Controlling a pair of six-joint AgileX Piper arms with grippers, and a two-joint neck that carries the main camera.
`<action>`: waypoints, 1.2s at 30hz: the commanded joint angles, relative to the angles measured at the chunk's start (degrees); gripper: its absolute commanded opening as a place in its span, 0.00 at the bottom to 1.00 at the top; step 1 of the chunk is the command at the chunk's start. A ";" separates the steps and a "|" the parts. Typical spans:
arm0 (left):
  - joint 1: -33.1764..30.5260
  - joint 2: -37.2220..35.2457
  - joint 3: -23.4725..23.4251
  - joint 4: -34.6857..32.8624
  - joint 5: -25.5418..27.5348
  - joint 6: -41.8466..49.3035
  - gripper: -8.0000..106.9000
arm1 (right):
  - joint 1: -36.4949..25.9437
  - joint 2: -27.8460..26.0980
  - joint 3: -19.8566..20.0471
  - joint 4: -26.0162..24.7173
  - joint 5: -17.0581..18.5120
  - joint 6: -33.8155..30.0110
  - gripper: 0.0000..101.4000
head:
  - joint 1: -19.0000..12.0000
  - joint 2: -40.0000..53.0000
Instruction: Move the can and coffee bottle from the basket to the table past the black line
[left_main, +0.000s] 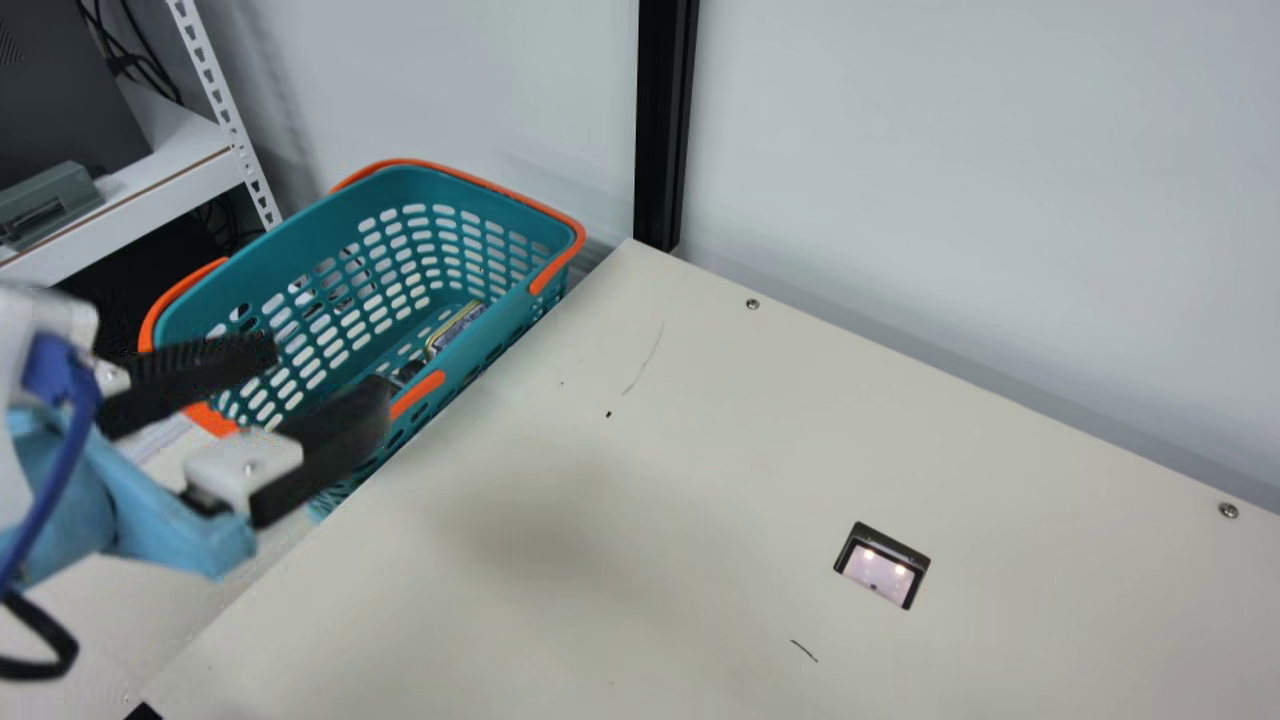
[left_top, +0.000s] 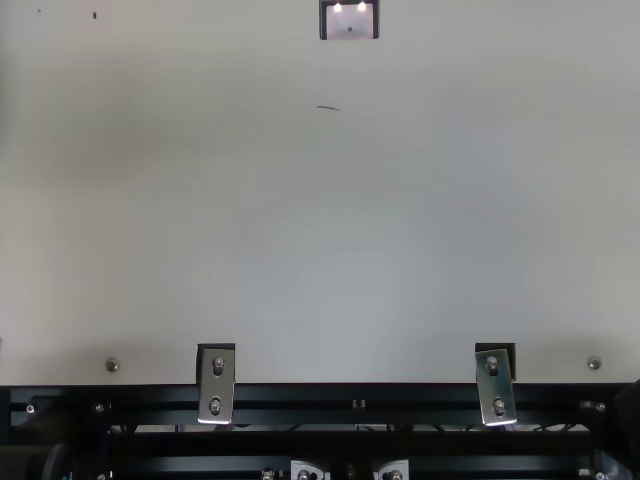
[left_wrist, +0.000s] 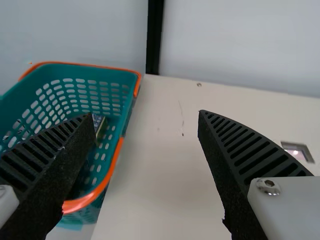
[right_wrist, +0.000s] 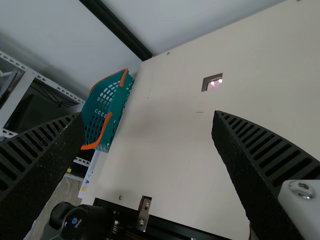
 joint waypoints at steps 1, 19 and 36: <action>0.98 6.68 -5.43 0.58 -0.25 -1.75 0.85 | 0.00 0.00 0.00 0.00 0.00 0.00 1.00 | -1.66 -0.04; 4.61 19.19 -14.35 -0.26 0.06 -2.57 0.85 | 0.00 0.00 0.00 0.00 0.00 0.00 1.00 | -1.66 -0.04; 15.99 40.71 -25.94 -7.73 -3.65 10.18 0.85 | 0.00 0.00 0.00 0.00 0.00 0.00 1.00 | -1.66 -0.04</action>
